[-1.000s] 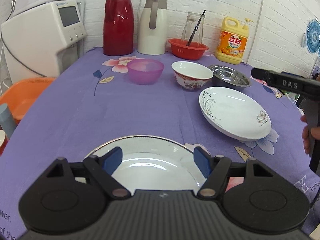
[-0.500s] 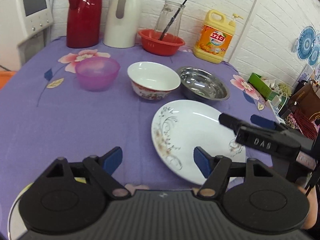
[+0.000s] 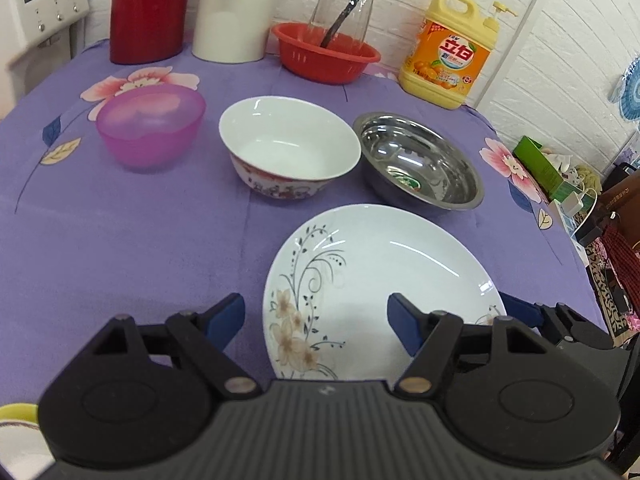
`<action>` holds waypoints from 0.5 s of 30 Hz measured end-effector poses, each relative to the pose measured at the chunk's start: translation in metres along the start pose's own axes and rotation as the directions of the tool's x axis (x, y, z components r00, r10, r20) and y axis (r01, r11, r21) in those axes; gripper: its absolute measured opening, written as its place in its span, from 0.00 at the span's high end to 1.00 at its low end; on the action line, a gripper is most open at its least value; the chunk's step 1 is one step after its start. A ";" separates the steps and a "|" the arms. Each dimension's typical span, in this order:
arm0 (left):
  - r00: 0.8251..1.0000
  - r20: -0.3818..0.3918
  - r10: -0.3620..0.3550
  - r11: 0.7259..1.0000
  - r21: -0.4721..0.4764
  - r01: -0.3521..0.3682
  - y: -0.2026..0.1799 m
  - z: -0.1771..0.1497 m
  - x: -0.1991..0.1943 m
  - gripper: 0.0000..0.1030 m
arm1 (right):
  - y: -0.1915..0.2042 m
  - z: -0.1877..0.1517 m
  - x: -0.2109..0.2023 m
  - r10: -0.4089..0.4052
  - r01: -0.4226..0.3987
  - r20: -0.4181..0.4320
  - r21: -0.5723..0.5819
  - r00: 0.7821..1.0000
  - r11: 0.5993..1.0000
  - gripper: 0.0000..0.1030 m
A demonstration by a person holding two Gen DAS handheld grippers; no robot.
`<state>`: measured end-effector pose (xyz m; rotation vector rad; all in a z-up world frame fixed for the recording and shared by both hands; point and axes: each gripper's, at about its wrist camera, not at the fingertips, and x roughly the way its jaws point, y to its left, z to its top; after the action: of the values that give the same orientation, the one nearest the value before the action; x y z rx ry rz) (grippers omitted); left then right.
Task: Organize plates and bowls
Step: 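Close the left gripper on the rim of the floral-print plate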
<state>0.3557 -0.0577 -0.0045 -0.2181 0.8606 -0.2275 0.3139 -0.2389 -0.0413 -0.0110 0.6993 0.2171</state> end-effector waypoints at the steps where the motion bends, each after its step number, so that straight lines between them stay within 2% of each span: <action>1: 1.000 0.000 0.004 1.000 0.002 -0.004 -0.001 0.000 0.002 0.32 | 0.000 0.000 0.000 0.001 -0.001 0.002 -0.002 1.000 1.000 0.00; 7: 0.999 -0.013 0.032 0.999 0.000 -0.032 -0.004 -0.001 0.012 0.32 | 0.000 -0.002 0.002 0.007 -0.006 0.022 -0.011 1.000 1.000 0.00; 11: 0.999 0.038 0.036 0.999 0.036 -0.038 -0.006 0.001 0.002 0.32 | 0.002 -0.002 0.003 0.002 -0.002 0.027 -0.007 1.000 1.000 0.00; 15: 1.000 0.000 0.021 0.999 0.034 -0.021 -0.006 -0.001 0.007 0.32 | 0.001 -0.002 0.004 0.000 0.000 0.038 -0.005 0.999 1.000 0.00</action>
<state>0.3584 -0.0656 -0.0089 -0.1771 0.8584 -0.2225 0.3149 -0.2370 -0.0455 -0.0117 0.6607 0.2186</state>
